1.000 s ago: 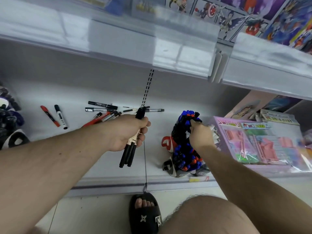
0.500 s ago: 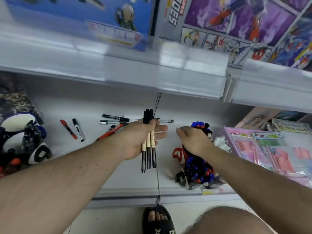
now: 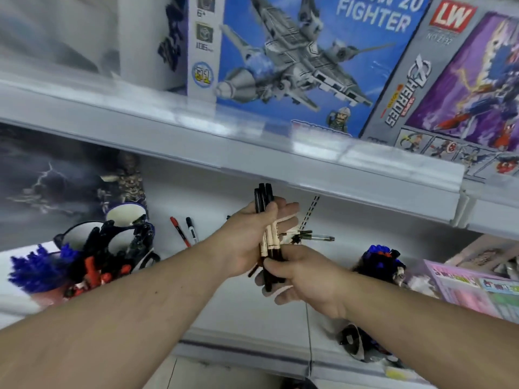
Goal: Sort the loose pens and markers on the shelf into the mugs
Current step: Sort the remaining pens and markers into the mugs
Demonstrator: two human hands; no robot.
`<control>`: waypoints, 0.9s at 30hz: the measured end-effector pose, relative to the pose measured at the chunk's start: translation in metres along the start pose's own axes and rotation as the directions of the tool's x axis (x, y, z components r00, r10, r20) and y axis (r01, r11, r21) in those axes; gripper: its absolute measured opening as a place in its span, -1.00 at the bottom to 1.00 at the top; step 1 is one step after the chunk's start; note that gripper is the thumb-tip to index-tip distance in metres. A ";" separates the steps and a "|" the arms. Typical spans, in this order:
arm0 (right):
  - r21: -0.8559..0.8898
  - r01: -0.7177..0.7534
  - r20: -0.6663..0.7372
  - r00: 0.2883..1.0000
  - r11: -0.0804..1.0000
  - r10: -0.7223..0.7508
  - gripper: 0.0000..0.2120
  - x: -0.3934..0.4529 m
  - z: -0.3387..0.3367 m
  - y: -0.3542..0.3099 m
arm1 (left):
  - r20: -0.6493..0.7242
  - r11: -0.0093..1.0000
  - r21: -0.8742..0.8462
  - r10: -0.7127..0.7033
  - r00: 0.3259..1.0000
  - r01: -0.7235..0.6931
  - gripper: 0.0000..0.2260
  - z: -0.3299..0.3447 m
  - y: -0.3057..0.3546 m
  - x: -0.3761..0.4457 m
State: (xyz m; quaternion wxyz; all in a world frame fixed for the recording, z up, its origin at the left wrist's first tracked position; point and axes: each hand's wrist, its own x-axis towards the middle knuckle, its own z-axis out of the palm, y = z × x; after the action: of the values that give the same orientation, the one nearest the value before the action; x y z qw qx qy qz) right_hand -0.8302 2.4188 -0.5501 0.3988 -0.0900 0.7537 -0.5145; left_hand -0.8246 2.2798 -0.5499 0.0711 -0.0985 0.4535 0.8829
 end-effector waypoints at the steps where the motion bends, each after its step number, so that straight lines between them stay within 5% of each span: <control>1: -0.014 0.029 0.013 0.999 0.999 -0.029 -0.92 0.003 0.008 0.000 | 0.002 1.000 0.031 0.002 1.000 -0.002 -0.84 -0.007 0.004 -0.003; 10: -0.032 0.018 0.043 0.999 0.999 -0.017 -0.80 0.025 0.040 -0.002 | -0.208 0.909 0.414 0.051 0.977 0.041 -0.85 -0.085 0.045 -0.037; 15: -0.111 -0.021 0.132 0.991 0.994 0.036 -0.79 0.042 0.059 -0.009 | -0.232 0.672 0.723 0.016 0.973 0.161 -0.80 -0.124 0.063 -0.061; 19: -0.181 -0.007 0.255 0.966 0.983 0.054 -0.79 0.054 0.084 -0.005 | -0.275 0.568 0.774 -0.093 0.957 0.278 -0.80 -0.144 0.077 -0.085; 23: -0.262 0.024 0.293 0.954 0.965 0.056 -0.79 0.067 0.115 0.000 | -0.388 0.419 0.799 -0.190 0.902 0.432 -0.53 -0.154 0.080 -0.106; 27: -0.322 0.097 0.331 0.943 0.942 0.016 -0.78 0.085 0.140 -0.006 | -0.512 0.444 0.720 -0.177 0.840 0.533 -0.45 -0.182 0.084 -0.114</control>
State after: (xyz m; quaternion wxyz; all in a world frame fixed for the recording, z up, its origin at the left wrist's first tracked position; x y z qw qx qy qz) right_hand -0.7914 2.2716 -0.6098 0.4871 -0.2565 0.7507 -0.3653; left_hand -0.7121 2.0787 -0.5603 0.2116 -0.3074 0.7936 0.4805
